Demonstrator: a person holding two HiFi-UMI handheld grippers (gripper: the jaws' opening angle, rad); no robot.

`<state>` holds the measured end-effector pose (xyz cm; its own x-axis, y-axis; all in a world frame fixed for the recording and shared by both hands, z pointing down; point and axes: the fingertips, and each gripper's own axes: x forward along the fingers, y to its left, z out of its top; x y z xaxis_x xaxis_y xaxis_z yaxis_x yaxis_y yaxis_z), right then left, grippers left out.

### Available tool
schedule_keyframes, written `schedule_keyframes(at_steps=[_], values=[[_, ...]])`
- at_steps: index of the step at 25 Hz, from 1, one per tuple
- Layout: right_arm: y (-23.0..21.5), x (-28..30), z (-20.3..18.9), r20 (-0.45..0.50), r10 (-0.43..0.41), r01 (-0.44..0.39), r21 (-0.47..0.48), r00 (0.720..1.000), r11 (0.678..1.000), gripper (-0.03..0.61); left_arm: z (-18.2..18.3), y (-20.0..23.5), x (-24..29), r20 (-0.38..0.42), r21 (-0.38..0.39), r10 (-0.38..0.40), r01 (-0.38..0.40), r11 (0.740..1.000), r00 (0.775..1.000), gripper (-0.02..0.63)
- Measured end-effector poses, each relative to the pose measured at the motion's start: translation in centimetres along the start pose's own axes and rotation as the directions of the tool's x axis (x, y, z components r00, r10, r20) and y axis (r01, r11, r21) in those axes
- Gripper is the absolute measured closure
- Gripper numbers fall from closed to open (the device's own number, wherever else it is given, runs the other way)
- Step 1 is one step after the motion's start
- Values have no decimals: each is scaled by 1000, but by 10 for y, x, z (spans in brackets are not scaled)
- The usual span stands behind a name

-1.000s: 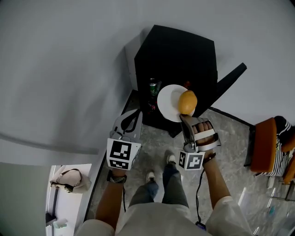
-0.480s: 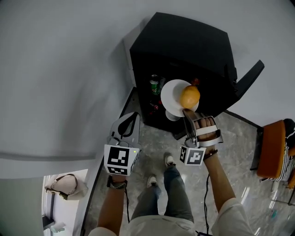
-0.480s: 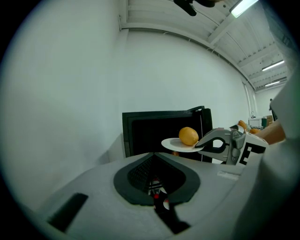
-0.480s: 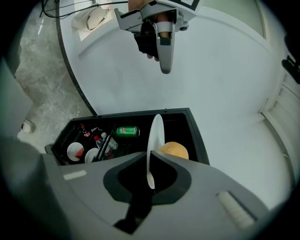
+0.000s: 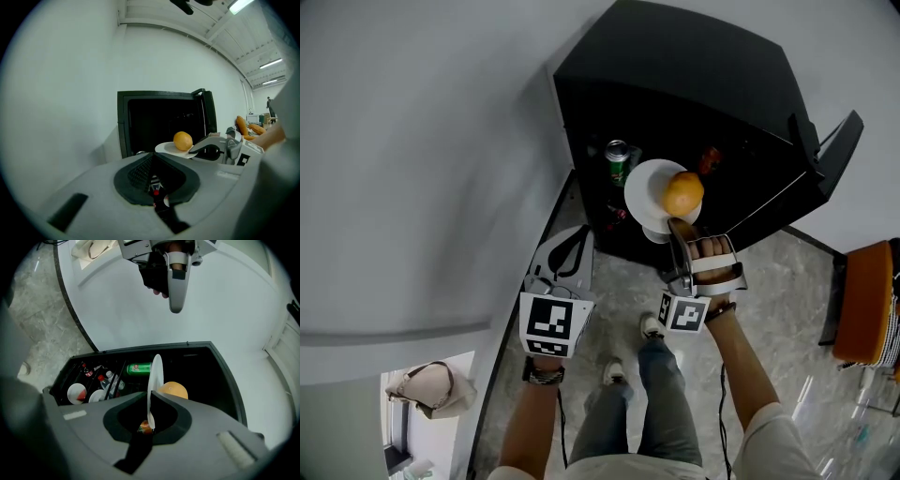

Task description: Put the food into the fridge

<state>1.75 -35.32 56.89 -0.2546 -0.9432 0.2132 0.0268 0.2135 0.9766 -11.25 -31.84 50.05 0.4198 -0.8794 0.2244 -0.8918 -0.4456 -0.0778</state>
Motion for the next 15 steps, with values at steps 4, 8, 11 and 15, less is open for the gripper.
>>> schedule_keyframes(at_steps=[4,8,11,15], values=[[21,13,-6,-38,21,-20,15,999,1000,560,-20,-2,7,-25,14,-21,21,1000,999,615],[37,26,-11,-67,36,-34,29,997,999,558,-34,-1,10,-37,6,-26,26,1000,999,615],[47,36,-12,-80,42,-40,21,996,999,558,-41,1,12,-40,3,-21,22,1000,999,615],[61,47,-17,-101,56,-54,16,993,998,555,-48,2,15,-44,1,-22,23,1000,999,615]])
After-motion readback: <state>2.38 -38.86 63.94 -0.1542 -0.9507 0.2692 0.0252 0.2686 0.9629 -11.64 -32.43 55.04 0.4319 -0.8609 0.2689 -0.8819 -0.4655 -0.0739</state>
